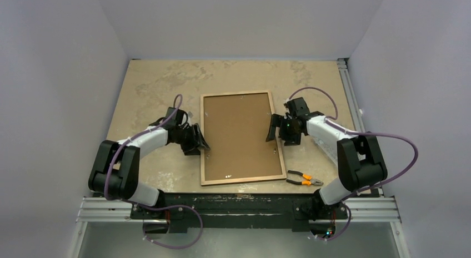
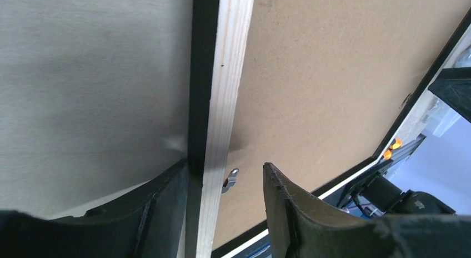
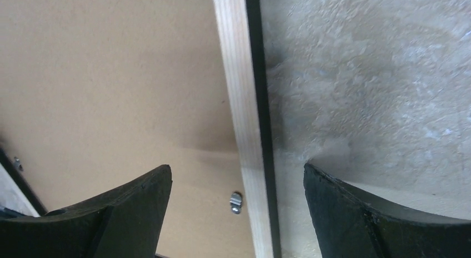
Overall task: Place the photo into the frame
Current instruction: Install the photo frame at the center of the board.
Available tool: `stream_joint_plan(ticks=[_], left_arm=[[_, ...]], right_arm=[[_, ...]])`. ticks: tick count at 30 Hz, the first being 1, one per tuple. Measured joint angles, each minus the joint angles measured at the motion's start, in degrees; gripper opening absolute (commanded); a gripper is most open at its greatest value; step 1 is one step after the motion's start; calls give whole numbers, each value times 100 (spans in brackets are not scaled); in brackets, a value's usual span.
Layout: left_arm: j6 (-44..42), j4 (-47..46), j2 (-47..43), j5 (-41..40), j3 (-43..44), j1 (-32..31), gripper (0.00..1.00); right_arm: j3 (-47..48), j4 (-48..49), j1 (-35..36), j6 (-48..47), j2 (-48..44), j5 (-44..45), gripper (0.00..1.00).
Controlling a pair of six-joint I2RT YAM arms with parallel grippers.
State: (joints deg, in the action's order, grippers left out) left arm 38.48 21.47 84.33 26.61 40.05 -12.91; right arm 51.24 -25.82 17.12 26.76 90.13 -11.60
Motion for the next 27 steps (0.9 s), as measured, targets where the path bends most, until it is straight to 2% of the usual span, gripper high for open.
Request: stream_joint_plan(ticks=[9,16,27], left_arm=[[92,50,232,-57,243,-509,50],[70,435,393,-557,667,-798,54],[-90,824,275,-1294,710,-968,57]], right_arm=[[-573,216,0,70,-535,-286,86],[-837,234,-15,83,-815,-313,85],[-1032,229,11,142,-1019,-485,84]])
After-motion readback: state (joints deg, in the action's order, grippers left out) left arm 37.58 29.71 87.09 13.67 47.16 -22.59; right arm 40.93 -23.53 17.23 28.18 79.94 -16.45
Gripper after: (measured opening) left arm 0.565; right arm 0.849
